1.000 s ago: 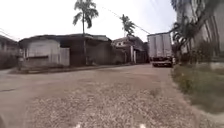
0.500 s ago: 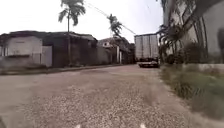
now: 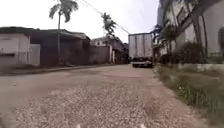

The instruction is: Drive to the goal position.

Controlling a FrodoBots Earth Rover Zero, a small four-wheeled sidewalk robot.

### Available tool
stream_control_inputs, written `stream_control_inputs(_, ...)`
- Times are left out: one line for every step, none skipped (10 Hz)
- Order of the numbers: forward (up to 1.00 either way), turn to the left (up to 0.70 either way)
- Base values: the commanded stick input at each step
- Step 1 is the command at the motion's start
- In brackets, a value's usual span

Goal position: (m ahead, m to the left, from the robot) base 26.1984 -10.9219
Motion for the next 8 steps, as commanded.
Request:
stream_control_inputs(0.85, 0.0)
stream_control_inputs(0.85, 0.0)
stream_control_inputs(0.85, 0.0)
stream_control_inputs(0.85, 0.0)
stream_control_inputs(0.85, 0.0)
stream_control_inputs(0.85, 0.0)
stream_control_inputs(0.85, 0.0)
stream_control_inputs(0.85, 0.0)
